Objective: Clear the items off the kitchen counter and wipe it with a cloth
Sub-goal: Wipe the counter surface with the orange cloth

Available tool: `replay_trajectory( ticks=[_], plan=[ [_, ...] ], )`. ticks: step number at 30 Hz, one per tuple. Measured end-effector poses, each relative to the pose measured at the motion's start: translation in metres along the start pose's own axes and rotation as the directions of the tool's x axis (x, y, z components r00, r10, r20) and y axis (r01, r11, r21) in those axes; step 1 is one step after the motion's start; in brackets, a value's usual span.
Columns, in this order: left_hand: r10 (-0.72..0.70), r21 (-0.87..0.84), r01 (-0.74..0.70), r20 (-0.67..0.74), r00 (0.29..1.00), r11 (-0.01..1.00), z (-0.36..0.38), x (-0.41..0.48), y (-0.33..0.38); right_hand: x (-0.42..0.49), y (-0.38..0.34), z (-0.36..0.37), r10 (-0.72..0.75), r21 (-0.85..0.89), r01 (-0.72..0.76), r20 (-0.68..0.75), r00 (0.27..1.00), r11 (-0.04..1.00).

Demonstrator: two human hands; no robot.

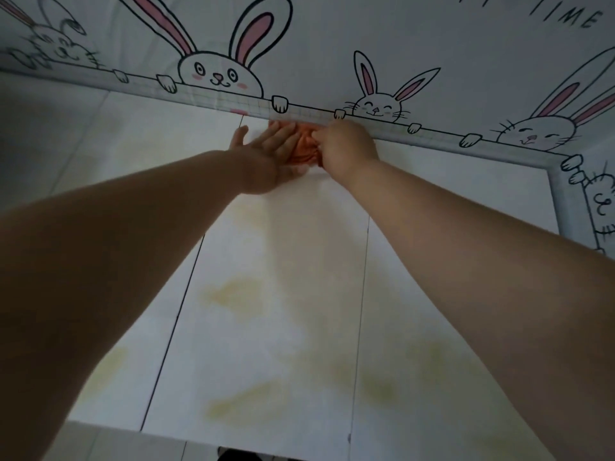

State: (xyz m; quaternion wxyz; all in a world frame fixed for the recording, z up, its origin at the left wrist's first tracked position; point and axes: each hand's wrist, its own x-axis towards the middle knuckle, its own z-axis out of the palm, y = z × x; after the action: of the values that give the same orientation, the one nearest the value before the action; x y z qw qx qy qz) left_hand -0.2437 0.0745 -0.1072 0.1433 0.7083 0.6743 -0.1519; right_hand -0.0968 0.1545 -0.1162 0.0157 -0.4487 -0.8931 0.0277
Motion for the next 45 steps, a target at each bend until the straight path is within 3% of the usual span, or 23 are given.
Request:
replay_trajectory(
  ticks=[2,7,10,14,18,23,26,28,32,36,40,45],
  plan=[
    [0.024,0.006,-0.024,0.005,1.0,1.0,0.009,-0.021,0.004,-0.029,-0.006,-0.004,-0.068,-0.005,0.068,-0.007,0.998,0.998],
    [0.183,0.033,-0.18,-0.23,0.956,0.983,0.064,-0.12,0.02,-0.127,-0.037,-0.008,-0.187,0.124,0.193,-0.061,0.981,0.973],
    [0.165,0.006,-0.167,-0.203,0.965,0.986,0.098,-0.182,0.038,-0.183,-0.057,-0.002,-0.223,0.206,0.239,-0.095,0.97,0.949],
    [0.174,-0.021,-0.181,-0.189,0.966,0.983,0.115,-0.23,0.053,-0.224,-0.069,0.003,-0.306,0.245,0.305,-0.037,0.951,0.92],
    [0.173,0.006,-0.176,-0.207,0.963,0.984,0.101,-0.199,0.035,-0.187,-0.059,0.003,-0.318,0.224,0.323,-0.06,0.946,0.919],
    [0.106,0.077,-0.091,-0.217,0.97,0.993,0.064,-0.101,-0.004,-0.081,-0.04,-0.006,-0.198,0.146,0.201,-0.035,0.979,0.969],
    [0.015,0.066,-0.004,-0.168,0.986,0.998,0.034,-0.037,-0.024,-0.017,-0.03,-0.006,-0.125,0.084,0.127,-0.024,0.992,0.988],
    [-0.044,0.073,0.048,-0.061,0.997,0.996,0.012,-0.006,-0.034,0.014,-0.027,-0.003,-0.082,0.055,0.083,-0.018,0.996,0.995],
    [-0.039,0.036,0.038,0.01,0.999,0.999,0.0,0.006,-0.041,0.03,-0.027,0.004,-0.032,0.061,0.034,-0.035,0.999,0.998],
    [0.002,0.059,0.001,-0.038,0.999,0.998,0.015,-0.03,-0.033,-0.014,-0.046,-0.002,-0.064,0.043,0.066,-0.045,0.997,0.997],
    [0.157,0.063,-0.145,-0.288,0.944,0.987,0.064,-0.114,-0.018,-0.099,-0.068,0.002,-0.159,0.187,0.179,-0.12,0.98,0.966],
    [0.176,-0.012,-0.183,-0.214,0.961,0.983,0.111,-0.221,0.019,-0.194,-0.095,0.01,-0.288,0.281,0.303,-0.095,0.953,0.91]
  ],
)
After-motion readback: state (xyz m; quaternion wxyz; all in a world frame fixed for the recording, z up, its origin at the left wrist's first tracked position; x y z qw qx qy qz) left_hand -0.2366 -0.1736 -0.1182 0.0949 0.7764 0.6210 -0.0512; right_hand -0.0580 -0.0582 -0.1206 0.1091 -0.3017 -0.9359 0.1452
